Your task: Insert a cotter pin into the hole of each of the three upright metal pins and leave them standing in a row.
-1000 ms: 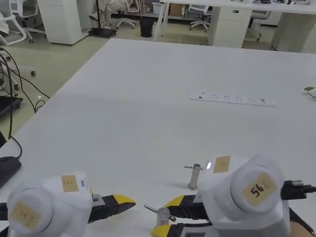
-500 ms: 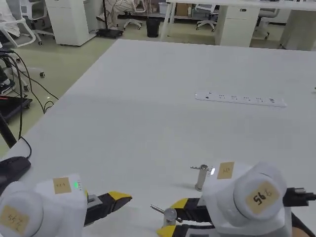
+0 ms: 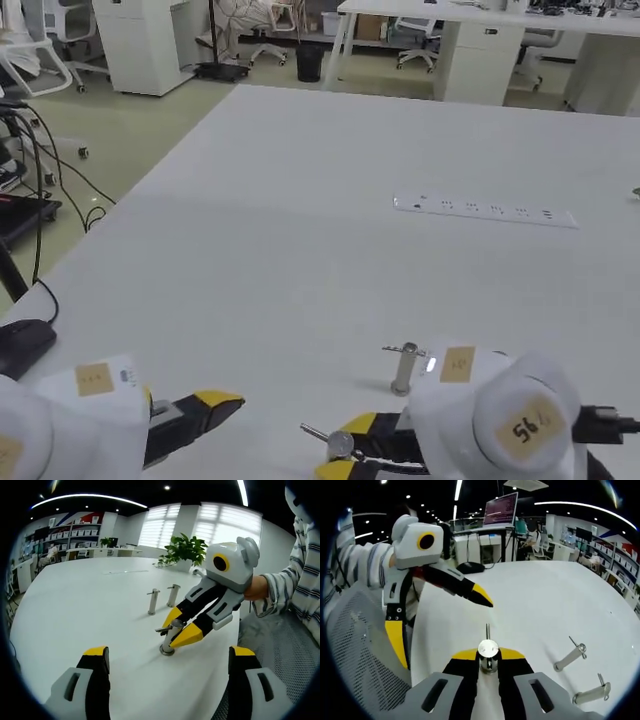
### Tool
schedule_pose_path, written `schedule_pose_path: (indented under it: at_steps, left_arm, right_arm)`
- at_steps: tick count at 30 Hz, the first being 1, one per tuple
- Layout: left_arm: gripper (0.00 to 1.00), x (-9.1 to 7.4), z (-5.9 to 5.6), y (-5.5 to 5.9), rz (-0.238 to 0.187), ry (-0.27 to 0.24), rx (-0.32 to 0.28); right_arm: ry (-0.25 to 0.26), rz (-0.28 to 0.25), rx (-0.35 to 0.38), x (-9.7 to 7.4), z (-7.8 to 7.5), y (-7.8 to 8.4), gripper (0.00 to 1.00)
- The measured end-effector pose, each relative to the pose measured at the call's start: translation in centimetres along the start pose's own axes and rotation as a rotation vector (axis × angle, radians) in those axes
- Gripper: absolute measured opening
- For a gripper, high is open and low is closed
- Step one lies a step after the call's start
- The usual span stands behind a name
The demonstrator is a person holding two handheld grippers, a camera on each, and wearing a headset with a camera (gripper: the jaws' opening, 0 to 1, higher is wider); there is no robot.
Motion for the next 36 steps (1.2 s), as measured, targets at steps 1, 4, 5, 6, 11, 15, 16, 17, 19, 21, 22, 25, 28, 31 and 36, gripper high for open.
schedule_pose_path:
  at_steps: [1, 4, 5, 6, 11, 15, 16, 17, 19, 21, 22, 25, 28, 31, 36]
  left_arm:
    - [0.99, 0.0, 0.0, 0.0, -0.001, 0.001, -0.002]
    - [0.99, 0.0, 0.0, 0.0, 0.001, 0.0, -0.003]
    - [0.99, 0.1, 0.1, 0.0, 0.002, 0.0, -0.003]
    - [0.99, 0.0, 0.0, 0.0, 0.002, -0.001, -0.003]
    - [0.99, 0.0, 0.1, -0.1, -0.002, -0.007, -0.006]
    - [0.99, 0.0, 0.2, -0.1, -0.003, -0.011, -0.009]
    - [0.99, -0.1, 0.2, -0.1, -0.002, -0.011, -0.01]
    - [0.99, -0.1, 0.2, -0.1, -0.001, -0.012, -0.01]
    - [0.99, -0.1, 0.2, -0.2, 0.0, -0.014, -0.011]
    - [0.99, -0.1, 0.1, -0.2, 0.001, -0.015, -0.013]
    - [0.99, -0.1, 0.1, -0.2, 0.002, -0.015, -0.013]
    - [0.99, -0.1, 0.0, -0.2, 0.005, -0.014, -0.015]
    - [0.99, -0.1, 0.0, -0.3, 0.01, -0.015, -0.014]
    - [0.99, -0.1, -0.1, -0.4, 0.014, -0.013, -0.014]
    - [0.99, -0.1, -0.2, -0.5, 0.021, -0.013, -0.018]
  right_arm:
    - [0.002, -0.002, 0.003, 0.0, 0.0, 0.0, 0.16]
    - [0.009, -0.008, 0.007, 0.0, 0.0, 0.0, 0.15]
    - [0.012, -0.008, 0.002, 0.0, -0.1, 0.0, 0.15]
    - [0.013, -0.007, 0.005, 0.0, -0.1, 0.0, 0.14]
    - [0.009, -0.002, -0.001, -0.1, -0.2, 0.0, 0.14]
    - [0.008, 0.004, 0.0, -0.5, -0.4, 0.3, 0.13]
    - [0.007, 0.005, -0.001, -0.6, -0.4, 0.3, 0.13]
    - [0.007, 0.004, -0.002, -0.9, -0.4, 0.4, 0.13]
    - [-0.001, -0.007, -0.003, -1.4, -0.4, 0.4, 0.13]
    - [-0.008, -0.02, 0.009, -1.9, -0.5, 0.3, 0.13]
    - [-0.013, -0.024, 0.012, -2.3, -0.6, 0.3, 0.13]
    - [-0.022, -0.03, -0.004, -3.3, -0.7, 0.4, 0.13]
    - [-0.038, -0.033, -0.02, -4.6, -1.1, 0.7, 0.13]
    - [-0.044, -0.036, -0.024, -5.8, -1.7, 1.2, 0.13]
    - [-0.052, -0.028, -0.026, -7.5, -2.9, 2.3, 0.13]
Point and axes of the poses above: the centre of the closed fingertips' face, and the gripper's own axes: x roughly forward along the fingers, z roughly to its left, y roughly out of its underside, the point moved 2 cm from there along -x, roughly backward along the fingers, and after that the axes turned 6 degrees about x, right-handed, at the moved point
